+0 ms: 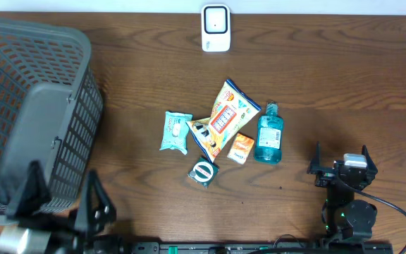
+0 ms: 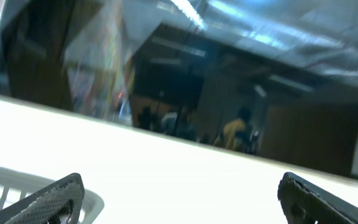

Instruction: Scan the item barcode

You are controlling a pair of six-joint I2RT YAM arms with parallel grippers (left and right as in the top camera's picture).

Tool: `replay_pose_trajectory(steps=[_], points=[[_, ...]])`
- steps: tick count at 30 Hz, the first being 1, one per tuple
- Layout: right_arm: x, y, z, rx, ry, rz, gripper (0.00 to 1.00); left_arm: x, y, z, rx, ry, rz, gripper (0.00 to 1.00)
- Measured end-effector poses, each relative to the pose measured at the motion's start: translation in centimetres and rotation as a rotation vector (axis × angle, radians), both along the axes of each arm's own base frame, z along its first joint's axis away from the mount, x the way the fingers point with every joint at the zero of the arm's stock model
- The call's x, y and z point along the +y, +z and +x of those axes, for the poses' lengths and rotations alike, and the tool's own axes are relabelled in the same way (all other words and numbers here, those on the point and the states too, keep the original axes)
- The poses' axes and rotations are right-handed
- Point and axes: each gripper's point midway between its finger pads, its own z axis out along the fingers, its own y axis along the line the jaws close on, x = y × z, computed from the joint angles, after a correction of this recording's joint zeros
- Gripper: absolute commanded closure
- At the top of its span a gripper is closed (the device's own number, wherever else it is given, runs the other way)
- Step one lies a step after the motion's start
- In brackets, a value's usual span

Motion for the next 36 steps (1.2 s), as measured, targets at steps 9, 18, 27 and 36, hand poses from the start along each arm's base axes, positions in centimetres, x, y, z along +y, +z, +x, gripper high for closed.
replay_pose_trajectory(steps=[9, 18, 27, 36], points=[[0.0, 0.0, 0.0, 0.0, 0.0, 0.0, 0.01, 0.0, -8.4, 5.5, 0.208, -0.026, 0.009, 0.02], [0.0, 0.0, 0.0, 0.0, 0.0, 0.0, 0.01, -1.0, -19.3, 9.5, 0.436, -0.084, 0.115, 0.02], [0.0, 0.0, 0.0, 0.0, 0.0, 0.0, 0.01, 2.2, -26.8, 11.0, 0.62, 0.079, 0.065, 0.02], [0.0, 0.0, 0.0, 0.0, 0.0, 0.0, 0.01, 6.3, -27.2, 10.4, 0.645, 0.322, 0.014, 0.02]])
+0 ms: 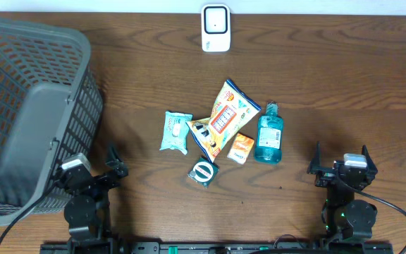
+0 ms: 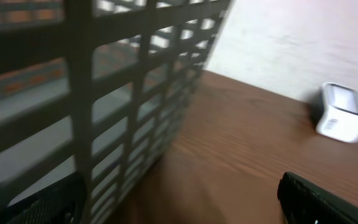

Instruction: Scan the item barcode

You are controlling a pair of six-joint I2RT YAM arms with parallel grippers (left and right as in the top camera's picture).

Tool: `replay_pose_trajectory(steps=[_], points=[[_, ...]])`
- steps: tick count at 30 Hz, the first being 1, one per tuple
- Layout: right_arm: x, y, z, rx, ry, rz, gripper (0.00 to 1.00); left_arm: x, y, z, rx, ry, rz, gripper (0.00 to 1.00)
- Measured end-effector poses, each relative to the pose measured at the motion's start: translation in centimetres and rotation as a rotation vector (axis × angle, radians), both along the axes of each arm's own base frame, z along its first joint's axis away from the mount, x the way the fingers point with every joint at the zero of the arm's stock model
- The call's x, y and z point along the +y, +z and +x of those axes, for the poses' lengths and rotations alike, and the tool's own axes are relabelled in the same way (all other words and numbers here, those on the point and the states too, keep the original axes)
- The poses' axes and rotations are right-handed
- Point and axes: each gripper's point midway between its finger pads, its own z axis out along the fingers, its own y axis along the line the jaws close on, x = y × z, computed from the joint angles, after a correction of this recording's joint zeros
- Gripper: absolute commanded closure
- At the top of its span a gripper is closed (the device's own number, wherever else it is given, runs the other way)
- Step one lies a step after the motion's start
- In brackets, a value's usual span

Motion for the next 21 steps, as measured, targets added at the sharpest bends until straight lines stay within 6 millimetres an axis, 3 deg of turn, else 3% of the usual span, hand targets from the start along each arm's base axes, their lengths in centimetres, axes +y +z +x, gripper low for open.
replay_pose_trajectory(steps=[12, 21], points=[[0.0, 0.0, 0.0, 0.0, 0.0, 0.0, 0.01, 2.0, 0.2, -0.6, -0.003, 0.117, 0.027, 0.02], [0.0, 0.0, 0.0, 0.0, 0.0, 0.0, 0.01, -3.5, 0.1, 0.5, 0.007, -0.228, 0.099, 0.02]])
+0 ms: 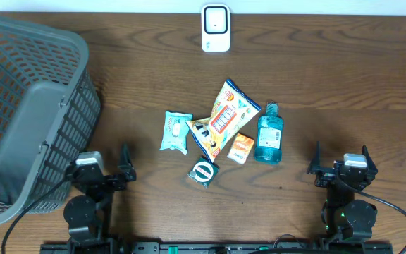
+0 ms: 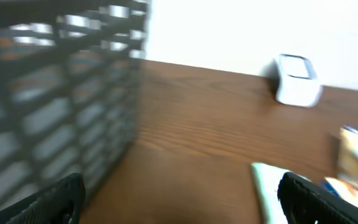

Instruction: Scan the item barcode

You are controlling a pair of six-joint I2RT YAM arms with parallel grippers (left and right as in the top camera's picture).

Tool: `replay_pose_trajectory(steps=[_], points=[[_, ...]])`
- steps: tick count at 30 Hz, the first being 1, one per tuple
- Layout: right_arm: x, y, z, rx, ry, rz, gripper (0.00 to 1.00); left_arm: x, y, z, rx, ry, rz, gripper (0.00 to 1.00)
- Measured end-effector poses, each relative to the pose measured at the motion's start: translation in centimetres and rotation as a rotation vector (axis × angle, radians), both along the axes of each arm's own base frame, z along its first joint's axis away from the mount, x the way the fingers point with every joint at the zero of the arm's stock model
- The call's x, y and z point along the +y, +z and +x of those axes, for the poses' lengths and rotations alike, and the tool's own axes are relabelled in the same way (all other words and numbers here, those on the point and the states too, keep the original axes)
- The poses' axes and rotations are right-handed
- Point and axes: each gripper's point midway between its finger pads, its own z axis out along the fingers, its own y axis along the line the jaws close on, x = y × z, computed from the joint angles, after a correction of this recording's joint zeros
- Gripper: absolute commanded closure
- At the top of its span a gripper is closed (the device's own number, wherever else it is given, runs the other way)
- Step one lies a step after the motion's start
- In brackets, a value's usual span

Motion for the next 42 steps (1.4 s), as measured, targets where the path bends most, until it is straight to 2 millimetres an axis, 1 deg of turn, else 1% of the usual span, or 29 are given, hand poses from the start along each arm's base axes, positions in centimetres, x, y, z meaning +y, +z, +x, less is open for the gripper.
replay_pose_trajectory(steps=[3, 9, 13, 16, 18, 27, 42], points=[[0.0, 0.0, 0.0, 0.0, 0.0, 0.0, 0.01, -1.3, 0.0, 0.0, -0.002, -0.075, 0.002, 0.02], [0.0, 0.0, 0.0, -0.001, 0.0, 0.0, 0.01, -2.0, -0.6, 0.2, -0.006, -0.12, 0.01, 0.02], [0.0, 0.0, 0.0, 0.0, 0.0, 0.0, 0.01, -2.0, 0.2, 0.7, -0.075, -0.123, 0.022, 0.02], [0.0, 0.0, 0.0, 0.0, 0.0, 0.0, 0.01, -1.9, 0.3, 0.9, -0.097, -0.118, 0.028, 0.02], [0.0, 0.0, 0.0, 0.0, 0.0, 0.0, 0.01, -1.8, 0.6, 0.9, -0.112, -0.113, 0.031, 0.02], [0.0, 0.0, 0.0, 0.0, 0.0, 0.0, 0.01, -1.5, -0.6, 0.8, -0.057, -0.097, 0.016, 0.02], [0.0, 0.0, 0.0, 0.0, 0.0, 0.0, 0.01, -1.5, -0.6, 0.8, -0.054, -0.094, 0.013, 0.02]])
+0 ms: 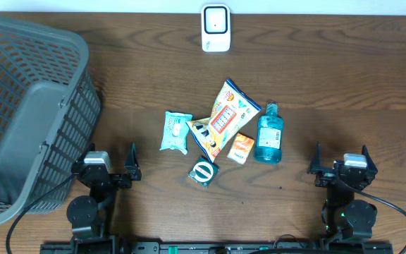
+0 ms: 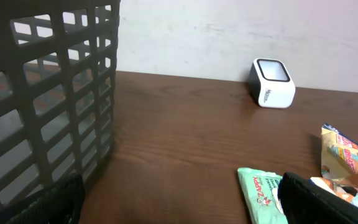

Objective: Scan the item barcode
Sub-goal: 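Reach the right gripper toward the orange pack and grasp it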

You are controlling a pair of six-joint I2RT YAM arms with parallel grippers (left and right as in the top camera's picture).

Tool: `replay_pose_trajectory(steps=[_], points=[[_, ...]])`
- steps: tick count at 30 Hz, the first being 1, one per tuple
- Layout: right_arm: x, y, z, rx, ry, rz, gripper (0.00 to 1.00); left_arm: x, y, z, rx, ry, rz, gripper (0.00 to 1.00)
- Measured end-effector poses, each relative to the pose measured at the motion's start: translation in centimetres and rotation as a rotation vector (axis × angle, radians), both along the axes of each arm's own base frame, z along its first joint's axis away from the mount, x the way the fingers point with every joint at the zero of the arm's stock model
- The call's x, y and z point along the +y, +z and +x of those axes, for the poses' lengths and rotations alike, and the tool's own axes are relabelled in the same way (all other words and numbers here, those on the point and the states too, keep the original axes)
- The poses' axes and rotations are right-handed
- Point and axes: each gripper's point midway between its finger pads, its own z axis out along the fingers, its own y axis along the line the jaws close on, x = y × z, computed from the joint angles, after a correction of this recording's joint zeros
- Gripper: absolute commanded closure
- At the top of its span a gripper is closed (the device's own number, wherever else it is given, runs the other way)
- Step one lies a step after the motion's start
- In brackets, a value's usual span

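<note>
A white barcode scanner (image 1: 216,28) stands at the table's far edge, also in the left wrist view (image 2: 272,83). In the middle lie a mint wipes pack (image 1: 175,132) (image 2: 263,194), a colourful snack bag (image 1: 225,116) (image 2: 349,159), a small orange box (image 1: 241,148), a blue bottle (image 1: 269,134) and a round green item (image 1: 204,172). My left gripper (image 1: 108,169) (image 2: 180,211) is open and empty near the front edge, left of the items. My right gripper (image 1: 340,164) is open and empty at the front right, right of the bottle.
A large grey mesh basket (image 1: 30,113) fills the left side, its wall (image 2: 42,93) close to my left gripper. Bare wood lies between the items and the scanner.
My left gripper has shifted slightly to the right along the front edge, and its view is now steady, facing the scanner and the wipes pack. The items and my right arm have not moved.
My left arm first lay low at the front left corner, its camera pointing up into the room. Then it stood beside the basket, facing the basket wall. After that it was further right with the basket shifted slightly left, and now it faces the items.
</note>
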Motion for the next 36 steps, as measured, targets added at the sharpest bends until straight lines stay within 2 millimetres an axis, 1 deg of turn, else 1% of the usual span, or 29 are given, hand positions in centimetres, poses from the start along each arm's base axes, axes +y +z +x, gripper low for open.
replay_pose_trajectory(steps=[8, 11, 17, 19, 21, 23, 26, 28, 30, 31, 32, 34, 36], points=[[0.3, 0.0, 0.0, 0.001, 0.015, 0.005, 0.01, 0.0, 0.0, 0.0, 0.0, 0.0, 0.0, 0.02], [1.4, -0.2, 0.2, -0.003, 0.078, 0.077, 0.01, 0.0, 0.0, 0.0, 0.0, 0.0, 0.0, 0.02], [3.7, 0.0, 0.2, -0.02, 0.189, 0.389, 0.01, 0.0, 0.0, 0.0, 0.0, 0.002, 0.0, 0.02], [5.1, 0.6, 0.1, -0.031, 0.266, 0.47, 0.01, 0.1, 0.0, 0.0, 0.0, 0.003, 0.0, 0.02], [6.5, 1.5, -0.1, -0.047, 0.357, 0.501, 0.01, 0.1, 0.0, 0.0, 0.0, 0.003, 0.0, 0.02], [7.5, 1.4, -0.4, -0.021, 0.413, 0.523, 0.01, 0.1, 0.0, 0.0, 0.001, 0.003, 0.0, 0.03], [8.0, 0.6, -0.8, 0.051, 0.424, 0.549, 0.01, 0.1, 0.0, 0.0, 0.002, 0.003, 0.0, 0.02], [8.1, 0.5, -1.0, 0.102, 0.412, 0.554, 0.01, 0.1, 0.0, 0.0, 0.003, 0.003, 0.0, 0.02], [8.0, 1.6, -1.1, 0.141, 0.398, 0.552, 0.01, 0.1, 0.0, 0.0, 0.003, 0.003, 0.0, 0.02], [7.9, 2.4, -1.1, 0.152, 0.392, 0.547, 0.01, 0.1, 0.0, 0.0, 0.003, 0.003, 0.0, 0.02], [7.8, 4.1, -0.9, 0.175, 0.382, 0.539, 0.01, 0.1, 0.0, 0.0, 0.004, 0.004, 0.0, 0.02], [7.9, 5.6, -0.7, 0.244, 0.366, 0.546, 0.01, 0.1, 0.0, 0.0, 0.005, 0.004, -0.001, 0.02], [8.5, 6.8, -0.2, 0.339, 0.368, 0.56, 0.01, 0.1, 0.0, 0.0, 0.007, 0.003, -0.001, 0.03]])
